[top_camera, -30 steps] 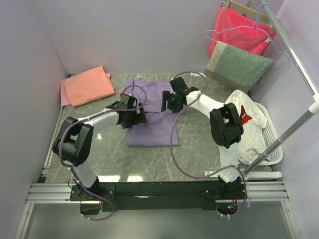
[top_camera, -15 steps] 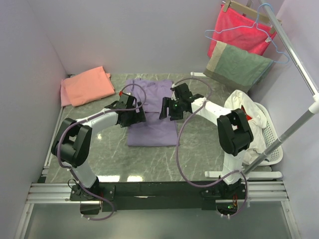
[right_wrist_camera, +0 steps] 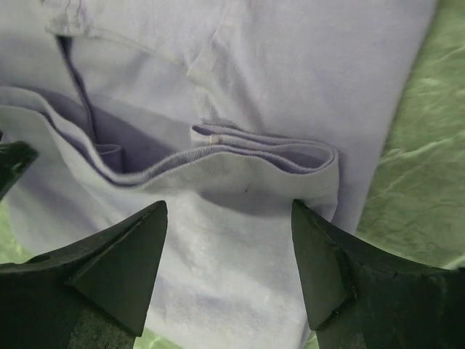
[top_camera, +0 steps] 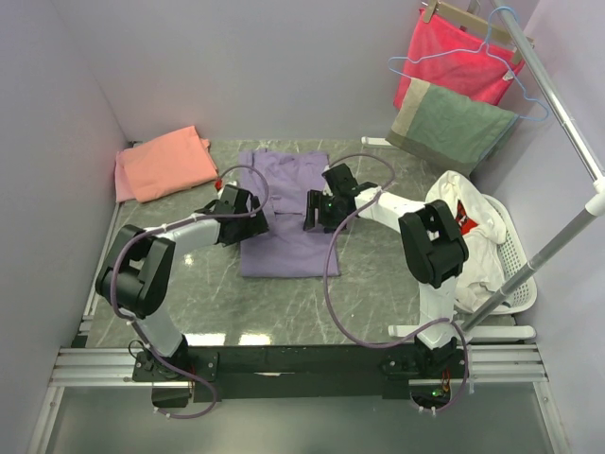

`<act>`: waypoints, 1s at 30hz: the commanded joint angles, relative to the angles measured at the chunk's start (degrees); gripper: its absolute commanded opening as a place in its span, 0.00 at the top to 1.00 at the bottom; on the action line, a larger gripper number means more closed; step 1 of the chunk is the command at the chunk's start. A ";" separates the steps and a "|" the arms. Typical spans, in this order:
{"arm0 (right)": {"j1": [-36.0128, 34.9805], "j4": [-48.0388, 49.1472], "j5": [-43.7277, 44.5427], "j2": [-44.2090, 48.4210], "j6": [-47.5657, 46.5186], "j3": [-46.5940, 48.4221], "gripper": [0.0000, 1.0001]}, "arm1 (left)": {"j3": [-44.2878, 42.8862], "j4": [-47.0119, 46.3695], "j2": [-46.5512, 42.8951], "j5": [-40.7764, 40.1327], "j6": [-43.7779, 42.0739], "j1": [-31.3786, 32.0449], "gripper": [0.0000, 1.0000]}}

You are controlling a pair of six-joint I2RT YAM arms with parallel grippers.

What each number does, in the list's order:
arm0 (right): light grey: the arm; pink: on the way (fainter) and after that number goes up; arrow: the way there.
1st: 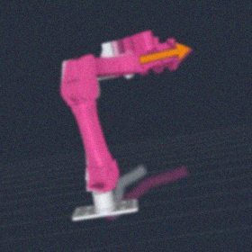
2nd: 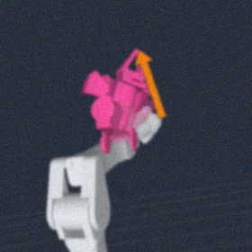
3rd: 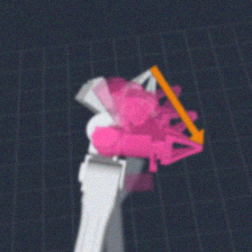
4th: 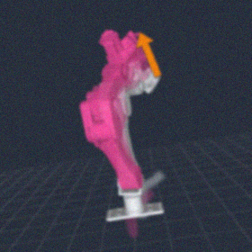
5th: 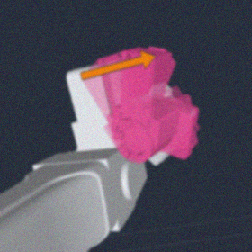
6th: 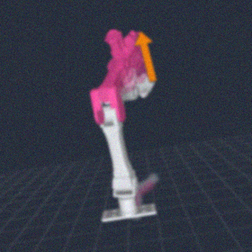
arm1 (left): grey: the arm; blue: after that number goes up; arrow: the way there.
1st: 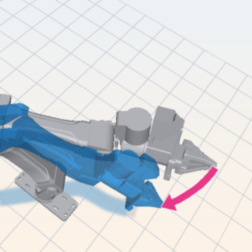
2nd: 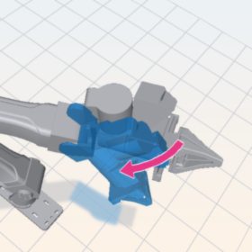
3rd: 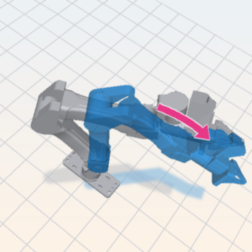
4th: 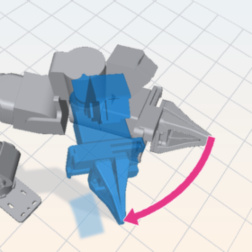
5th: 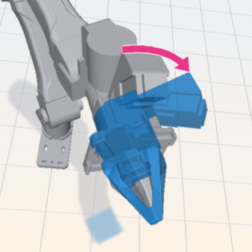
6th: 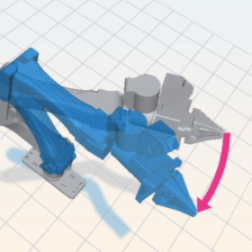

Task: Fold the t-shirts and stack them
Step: Fold the folded rectangular tshirt in 1/3 of the way

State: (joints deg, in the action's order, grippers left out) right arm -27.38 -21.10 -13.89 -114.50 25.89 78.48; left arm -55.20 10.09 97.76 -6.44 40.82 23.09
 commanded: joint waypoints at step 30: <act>4.44 3.08 0.01 29.33 -0.93 -29.07 0.12 | 21.26 -1.03 -22.60 8.72 3.03 -1.56 0.00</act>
State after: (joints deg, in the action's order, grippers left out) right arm -23.20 -19.97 -10.11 -89.23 23.86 52.10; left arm -38.06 11.25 79.42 -1.78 41.69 21.45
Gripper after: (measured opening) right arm 0.882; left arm 0.994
